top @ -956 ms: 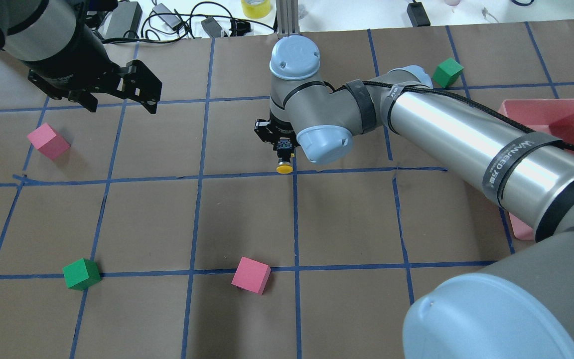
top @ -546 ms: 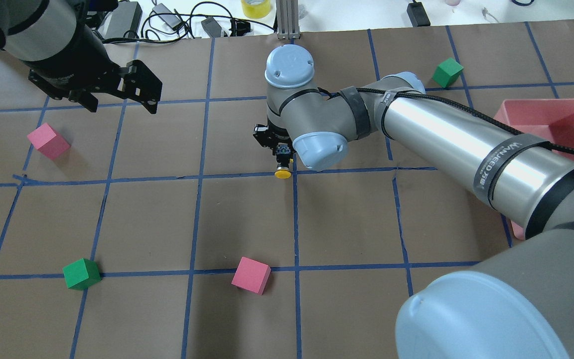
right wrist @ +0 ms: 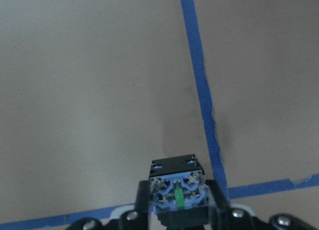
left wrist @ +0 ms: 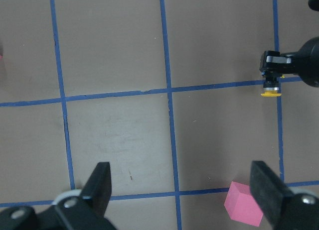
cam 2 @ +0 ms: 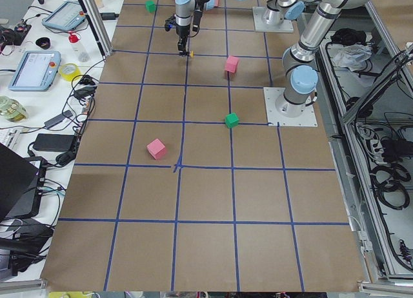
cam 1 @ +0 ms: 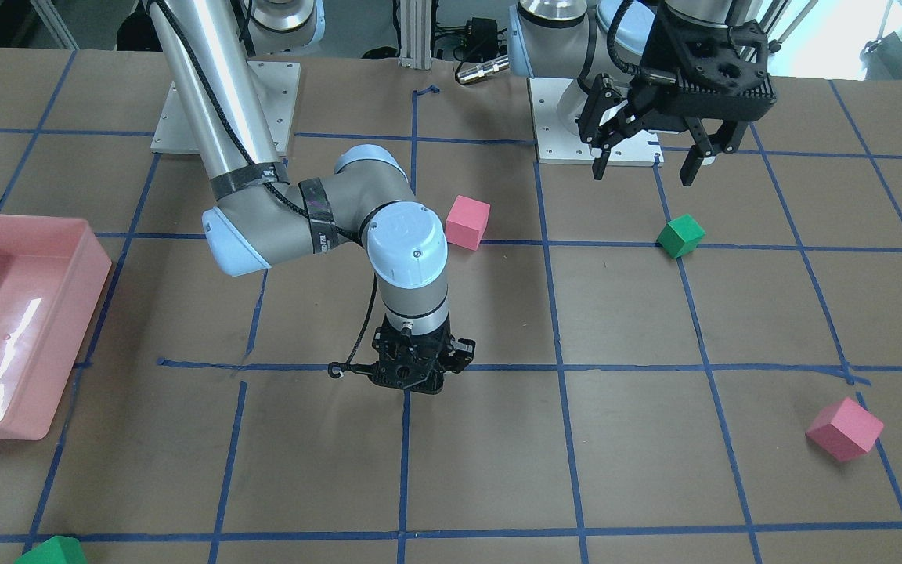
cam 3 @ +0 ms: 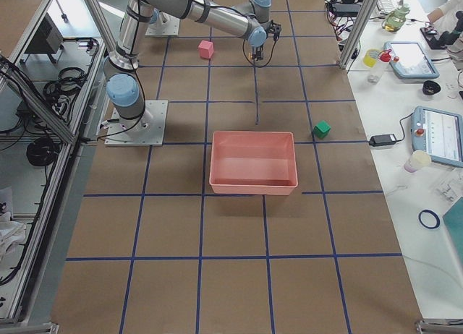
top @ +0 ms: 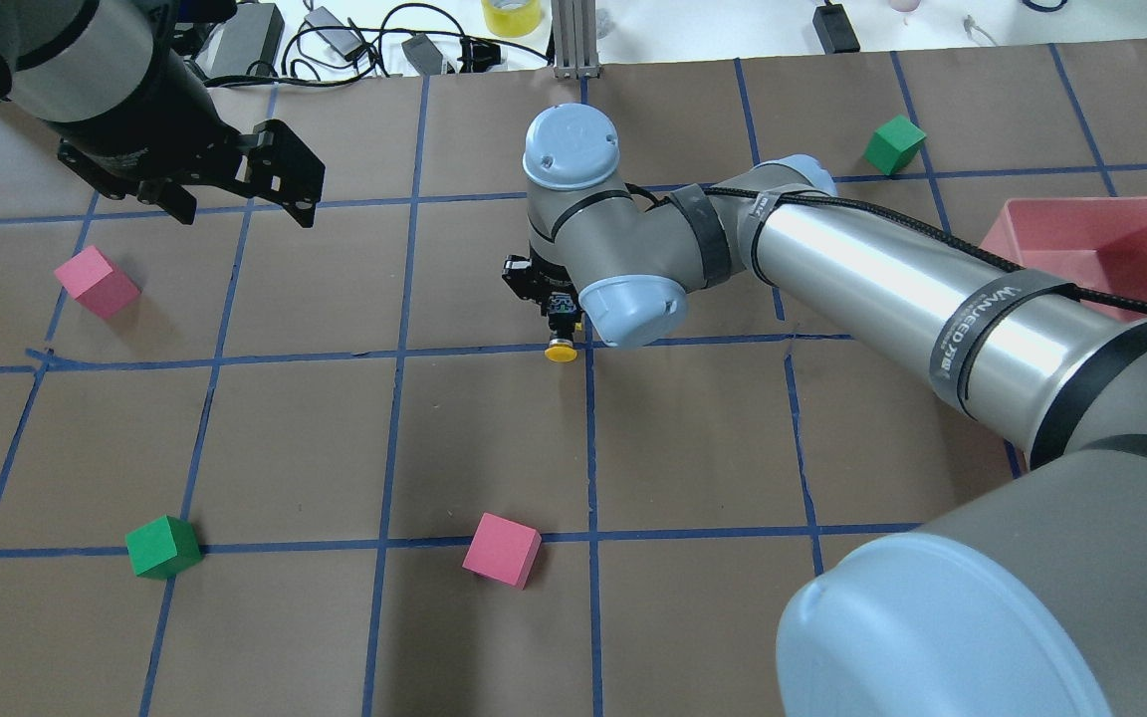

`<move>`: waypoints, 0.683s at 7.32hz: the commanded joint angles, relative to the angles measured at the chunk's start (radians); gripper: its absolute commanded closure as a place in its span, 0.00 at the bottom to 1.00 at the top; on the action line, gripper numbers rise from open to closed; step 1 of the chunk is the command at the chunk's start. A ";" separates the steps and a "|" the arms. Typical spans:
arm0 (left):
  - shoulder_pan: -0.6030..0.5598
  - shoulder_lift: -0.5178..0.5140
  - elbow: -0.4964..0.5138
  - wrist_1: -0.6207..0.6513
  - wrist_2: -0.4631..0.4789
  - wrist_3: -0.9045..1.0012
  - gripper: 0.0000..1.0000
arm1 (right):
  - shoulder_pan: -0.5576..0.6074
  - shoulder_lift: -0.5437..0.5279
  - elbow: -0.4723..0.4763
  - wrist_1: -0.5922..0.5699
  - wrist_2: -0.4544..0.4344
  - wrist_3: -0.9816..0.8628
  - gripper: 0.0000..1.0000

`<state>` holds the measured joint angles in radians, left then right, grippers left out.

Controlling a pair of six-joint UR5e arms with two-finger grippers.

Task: Align button upright
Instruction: 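Lower the button switch onto the table, yellow cap sideways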

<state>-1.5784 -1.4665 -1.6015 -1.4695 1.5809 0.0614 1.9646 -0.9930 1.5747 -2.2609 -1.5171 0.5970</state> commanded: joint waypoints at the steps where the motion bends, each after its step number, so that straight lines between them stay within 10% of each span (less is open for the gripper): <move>1: 0.000 0.000 0.000 0.000 0.001 0.000 0.00 | 0.000 0.002 0.005 -0.002 -0.002 -0.002 1.00; 5: 0.000 0.003 0.002 0.000 -0.002 0.000 0.00 | 0.000 0.004 0.027 -0.012 -0.014 -0.003 1.00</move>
<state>-1.5785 -1.4638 -1.6011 -1.4696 1.5808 0.0614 1.9650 -0.9900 1.5936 -2.2711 -1.5302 0.5937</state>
